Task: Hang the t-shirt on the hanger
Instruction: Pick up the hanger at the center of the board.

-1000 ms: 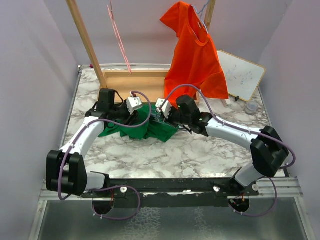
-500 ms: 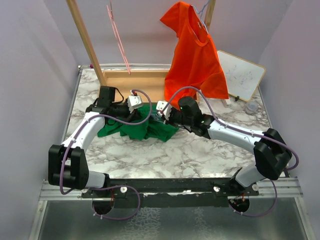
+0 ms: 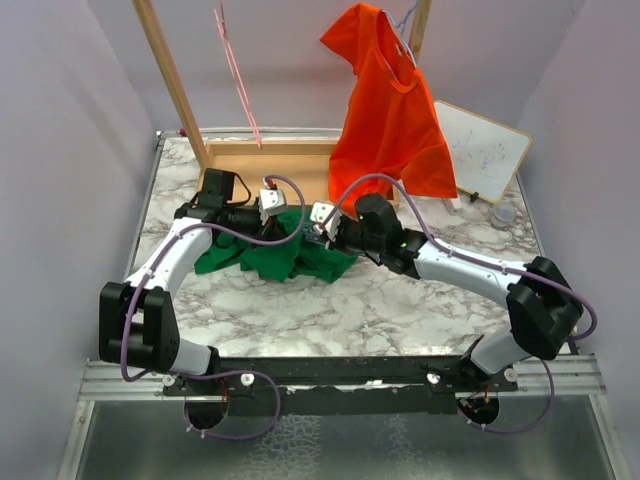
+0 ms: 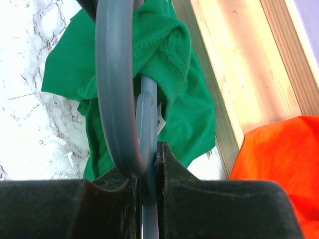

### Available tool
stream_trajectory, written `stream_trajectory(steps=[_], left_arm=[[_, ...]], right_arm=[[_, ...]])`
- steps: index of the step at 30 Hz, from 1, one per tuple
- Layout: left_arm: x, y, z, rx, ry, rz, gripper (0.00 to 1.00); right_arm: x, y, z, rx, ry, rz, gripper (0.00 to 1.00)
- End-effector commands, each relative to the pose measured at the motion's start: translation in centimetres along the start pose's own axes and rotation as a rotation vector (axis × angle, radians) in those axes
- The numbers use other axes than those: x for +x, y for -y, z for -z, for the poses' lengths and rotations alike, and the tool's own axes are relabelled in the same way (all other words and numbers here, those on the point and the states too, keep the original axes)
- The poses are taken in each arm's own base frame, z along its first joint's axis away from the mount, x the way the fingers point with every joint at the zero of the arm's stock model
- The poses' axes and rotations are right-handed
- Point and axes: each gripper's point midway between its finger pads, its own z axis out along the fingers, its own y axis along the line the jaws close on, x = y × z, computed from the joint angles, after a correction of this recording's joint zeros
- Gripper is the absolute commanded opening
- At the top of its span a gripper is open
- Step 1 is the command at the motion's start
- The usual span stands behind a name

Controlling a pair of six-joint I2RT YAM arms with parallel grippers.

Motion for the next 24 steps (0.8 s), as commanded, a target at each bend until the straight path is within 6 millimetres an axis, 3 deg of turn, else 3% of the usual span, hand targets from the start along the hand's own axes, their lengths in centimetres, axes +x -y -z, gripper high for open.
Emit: stream_trajectory(steps=[1, 7, 9, 12, 15, 21, 24], left_arm=[[-1.6, 1.2, -0.6, 0.075, 0.055, -0.032, 0.07], [-1.7, 1.6, -1.0, 0.092, 0.051, -0.028, 0.06], [-1.5, 1.6, -1.1, 0.091, 0.046, -0.026, 0.0], [-1.3, 1.5, -1.1, 0.088, 0.038, -0.026, 0.0], [-1.6, 1.3, -0.9, 0.078, 0.047, -0.048, 0.0], [-2.6, 0.6, -0.5, 0.063, 0.072, -0.068, 0.0], [-3.0, 0.4, -0.3, 0.074, 0.078, -0.071, 0.0]], right_arm=[[-3.7, -0.6, -1.0, -0.035, 0.117, 0.047, 0.01], [-4.2, -0.9, -1.9, -0.047, 0.127, 0.051, 0.01], [-4.3, -0.9, -2.0, -0.044, 0.127, 0.045, 0.01], [-4.2, -0.6, -1.7, -0.017, 0.12, 0.017, 0.03], [-3.5, 0.1, -1.1, 0.045, 0.083, -0.046, 0.17], [-1.4, 1.8, 1.7, 0.222, 0.018, -0.179, 0.55], [-1.1, 2.2, 3.5, 0.29, 0.032, -0.248, 0.64]])
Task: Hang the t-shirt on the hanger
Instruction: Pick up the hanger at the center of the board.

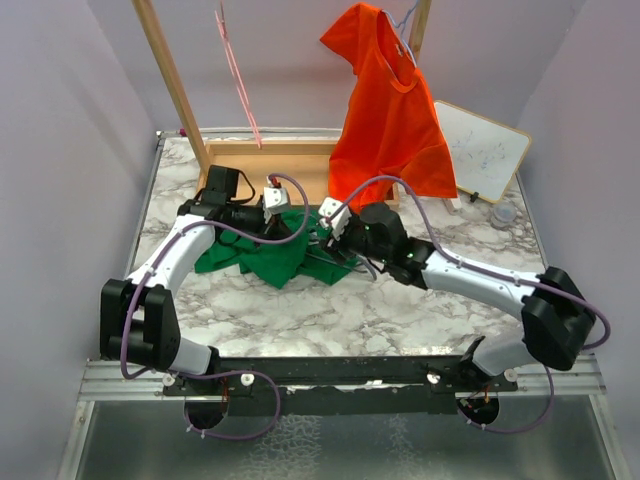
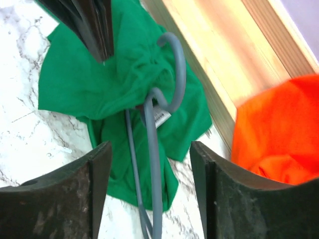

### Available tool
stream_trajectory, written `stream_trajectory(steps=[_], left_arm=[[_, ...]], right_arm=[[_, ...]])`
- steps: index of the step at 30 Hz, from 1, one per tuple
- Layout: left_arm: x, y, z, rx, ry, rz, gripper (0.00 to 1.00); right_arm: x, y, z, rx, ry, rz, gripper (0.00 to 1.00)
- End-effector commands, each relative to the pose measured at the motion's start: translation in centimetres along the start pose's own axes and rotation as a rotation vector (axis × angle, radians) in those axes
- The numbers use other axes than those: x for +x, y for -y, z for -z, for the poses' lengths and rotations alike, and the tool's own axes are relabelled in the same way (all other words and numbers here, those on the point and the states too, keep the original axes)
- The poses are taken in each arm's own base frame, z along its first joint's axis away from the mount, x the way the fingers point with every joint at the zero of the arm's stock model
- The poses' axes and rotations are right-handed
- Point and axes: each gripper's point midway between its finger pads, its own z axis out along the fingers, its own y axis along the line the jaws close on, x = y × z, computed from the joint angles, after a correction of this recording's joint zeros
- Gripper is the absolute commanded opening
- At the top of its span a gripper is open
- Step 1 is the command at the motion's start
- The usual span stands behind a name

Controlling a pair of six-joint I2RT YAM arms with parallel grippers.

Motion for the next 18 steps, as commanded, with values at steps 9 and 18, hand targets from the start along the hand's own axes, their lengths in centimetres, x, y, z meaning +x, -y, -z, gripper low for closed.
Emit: stream_trajectory(steps=[9, 18], left_arm=[[-1.0, -0.3, -0.2, 0.057, 0.041, -0.037, 0.0], [-0.8, -2.5, -0.5, -0.001, 0.016, -0.034, 0.0]], right_arm=[[0.7, 3.1, 4.3, 0.253, 0.018, -0.261, 0.69], [4.9, 7.3, 1.1, 0.233, -0.072, -0.461, 0.66]])
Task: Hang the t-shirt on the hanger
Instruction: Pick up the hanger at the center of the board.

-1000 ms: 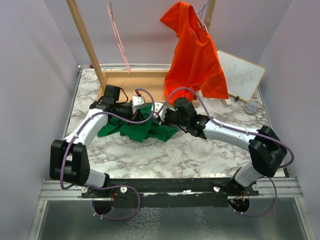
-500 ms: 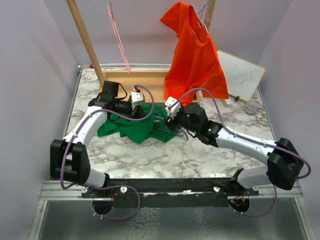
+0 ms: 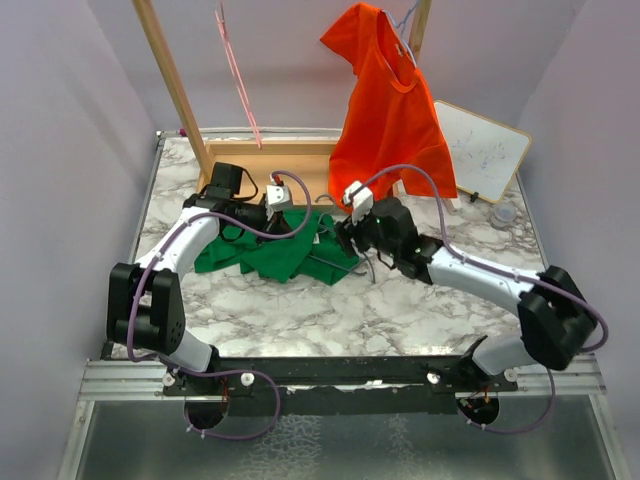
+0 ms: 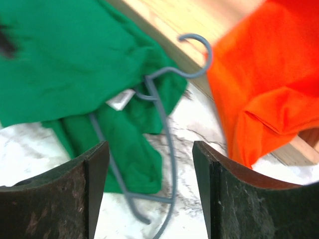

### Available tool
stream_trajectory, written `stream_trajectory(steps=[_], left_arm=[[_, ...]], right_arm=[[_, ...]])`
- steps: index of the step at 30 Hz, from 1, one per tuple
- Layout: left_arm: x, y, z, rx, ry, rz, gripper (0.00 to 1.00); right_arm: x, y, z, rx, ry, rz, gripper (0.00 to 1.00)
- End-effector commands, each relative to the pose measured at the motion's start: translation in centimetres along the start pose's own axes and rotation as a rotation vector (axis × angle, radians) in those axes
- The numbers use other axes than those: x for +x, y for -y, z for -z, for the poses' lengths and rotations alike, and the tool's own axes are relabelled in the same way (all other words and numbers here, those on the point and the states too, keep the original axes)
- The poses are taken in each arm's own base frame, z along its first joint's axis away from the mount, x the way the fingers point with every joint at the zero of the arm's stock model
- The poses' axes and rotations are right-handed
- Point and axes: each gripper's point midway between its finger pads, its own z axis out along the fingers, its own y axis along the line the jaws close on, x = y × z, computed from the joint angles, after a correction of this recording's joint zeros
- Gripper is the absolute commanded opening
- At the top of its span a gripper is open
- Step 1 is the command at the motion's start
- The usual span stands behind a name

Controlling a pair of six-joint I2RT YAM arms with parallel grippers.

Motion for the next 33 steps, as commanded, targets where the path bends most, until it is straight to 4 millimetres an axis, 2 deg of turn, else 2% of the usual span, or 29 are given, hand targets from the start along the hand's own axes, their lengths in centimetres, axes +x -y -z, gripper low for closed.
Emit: stream_trajectory(steps=[1, 3, 5, 10, 13, 16, 23, 28, 33], left_arm=[[-1.4, -1.3, 0.3, -0.032, 0.021, -0.041, 0.0], [-1.5, -1.4, 0.5, -0.037, 0.019, -0.042, 0.0], [-1.5, -1.3, 0.5, -0.036, 0.018, -0.04, 0.0], [-1.4, -1.3, 0.6, -0.038, 0.013, -0.034, 0.0], [-1.5, -1.3, 0.6, -0.039, 0.017, -0.024, 0.0], [-1.5, -1.4, 0.6, -0.039, 0.018, -0.018, 0.0], [-1.3, -1.4, 0.7, -0.032, 0.008, -0.014, 0.0], [-1.2, -1.5, 0.6, -0.028, 0.005, -0.012, 0.0], [-1.2, -1.5, 0.6, -0.025, 0.003, -0.005, 0.0]], right_arm=[[0.8, 4.5, -3.0, 0.002, -0.069, -0.227, 0.63], [0.8, 5.7, -4.3, -0.05, -0.108, -0.293, 0.59], [0.7, 5.6, -5.4, -0.134, -0.136, -0.311, 0.59], [-0.7, 3.3, -6.5, -0.374, -0.17, -0.322, 0.57], [-0.2, 1.6, -6.2, -0.49, -0.199, -0.335, 0.57], [1.6, 0.7, -6.0, -0.538, -0.259, -0.352, 0.57], [6.4, 1.0, -7.1, -0.474, -0.357, -0.366, 0.58], [8.3, 1.5, -8.3, -0.442, -0.387, -0.357, 0.6], [9.2, 1.1, -9.5, -0.479, -0.397, -0.363, 0.62]])
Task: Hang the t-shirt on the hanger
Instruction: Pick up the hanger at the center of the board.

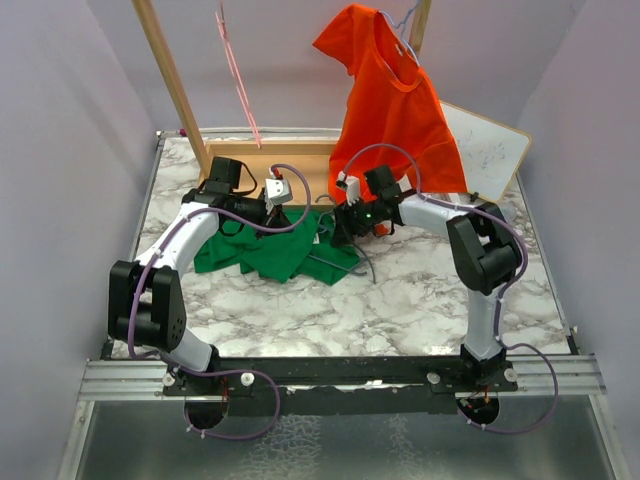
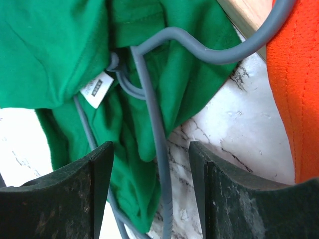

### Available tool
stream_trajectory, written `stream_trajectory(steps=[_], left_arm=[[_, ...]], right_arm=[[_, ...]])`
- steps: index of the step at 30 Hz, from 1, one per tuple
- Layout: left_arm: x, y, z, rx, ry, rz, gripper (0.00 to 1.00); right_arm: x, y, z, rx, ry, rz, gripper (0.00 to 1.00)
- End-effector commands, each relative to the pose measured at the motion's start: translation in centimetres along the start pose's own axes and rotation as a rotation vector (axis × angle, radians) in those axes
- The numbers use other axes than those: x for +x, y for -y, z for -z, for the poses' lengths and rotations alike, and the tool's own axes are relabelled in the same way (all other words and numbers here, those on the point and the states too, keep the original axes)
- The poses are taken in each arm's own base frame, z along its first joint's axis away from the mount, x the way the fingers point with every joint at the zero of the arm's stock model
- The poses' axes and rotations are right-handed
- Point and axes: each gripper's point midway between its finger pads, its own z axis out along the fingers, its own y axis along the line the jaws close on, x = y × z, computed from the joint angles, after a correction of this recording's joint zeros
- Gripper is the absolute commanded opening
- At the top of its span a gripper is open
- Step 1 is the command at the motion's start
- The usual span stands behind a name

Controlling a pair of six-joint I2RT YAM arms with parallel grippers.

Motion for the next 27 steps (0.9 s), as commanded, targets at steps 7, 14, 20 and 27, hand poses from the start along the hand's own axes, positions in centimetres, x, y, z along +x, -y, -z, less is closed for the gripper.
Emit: stream_trajectory(steps=[7, 14, 20, 27], left_arm=[[-0.1, 0.0, 0.2, 0.008, -0.004, 0.001, 0.0], [1.9, -1.3, 0.4, -0.016, -0.06, 0.045, 0.02], [2.1, -3.5, 0.8, -0.042, -0.09, 0.045, 0.29], [1.5, -5.2, 1.0, -0.04, -0.071, 0.07, 0.48]], right_arm=[[0.5, 0.1, -2.1, -0.094, -0.034, 0.022, 0.22], [-1.8, -0.6, 1.1, -0.001, 0.046, 0.114, 0.01], [-3.3, -2.1, 3.3, 0.095, 0.106, 0.273, 0.01], [-3.3, -3.9, 2.6, 0.205, 0.128, 0.454, 0.01]])
